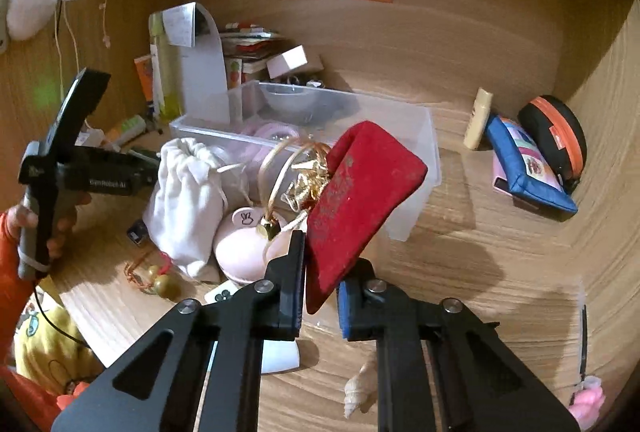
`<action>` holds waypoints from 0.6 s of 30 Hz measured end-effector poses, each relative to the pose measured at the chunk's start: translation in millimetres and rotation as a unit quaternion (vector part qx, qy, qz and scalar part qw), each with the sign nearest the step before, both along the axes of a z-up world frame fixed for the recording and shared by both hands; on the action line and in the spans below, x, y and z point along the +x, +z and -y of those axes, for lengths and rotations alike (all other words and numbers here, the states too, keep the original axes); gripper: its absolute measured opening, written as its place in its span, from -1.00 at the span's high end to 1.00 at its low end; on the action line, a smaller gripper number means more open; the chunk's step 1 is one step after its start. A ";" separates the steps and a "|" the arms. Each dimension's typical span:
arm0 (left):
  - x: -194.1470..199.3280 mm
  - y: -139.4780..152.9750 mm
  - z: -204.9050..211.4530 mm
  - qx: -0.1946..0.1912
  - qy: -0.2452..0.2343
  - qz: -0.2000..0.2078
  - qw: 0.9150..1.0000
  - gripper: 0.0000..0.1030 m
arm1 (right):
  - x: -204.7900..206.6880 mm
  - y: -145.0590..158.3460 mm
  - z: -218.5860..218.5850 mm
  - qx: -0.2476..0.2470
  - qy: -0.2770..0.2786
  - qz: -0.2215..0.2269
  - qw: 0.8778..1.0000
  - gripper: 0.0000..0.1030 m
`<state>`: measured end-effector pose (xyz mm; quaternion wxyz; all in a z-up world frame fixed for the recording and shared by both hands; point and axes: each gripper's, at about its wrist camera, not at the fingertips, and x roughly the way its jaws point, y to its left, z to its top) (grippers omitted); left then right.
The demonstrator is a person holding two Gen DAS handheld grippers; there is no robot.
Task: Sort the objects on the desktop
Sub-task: 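Carry the green bottle and red pouch into the clear box and release both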
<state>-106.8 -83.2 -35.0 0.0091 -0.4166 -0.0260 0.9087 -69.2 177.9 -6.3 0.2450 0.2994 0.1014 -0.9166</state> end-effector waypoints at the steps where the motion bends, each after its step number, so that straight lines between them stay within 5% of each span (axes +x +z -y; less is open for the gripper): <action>1: 0.8 1.0 0.9 -0.001 0.001 -0.003 1.000 -0.33 | -0.9 0.8 -0.7 -0.003 -0.003 -0.001 1.000 0.78; 18: 28.9 29.6 18.4 0.024 0.041 -0.060 0.997 -0.25 | -12.1 35.6 -13.6 -0.055 0.007 -0.020 0.998 0.85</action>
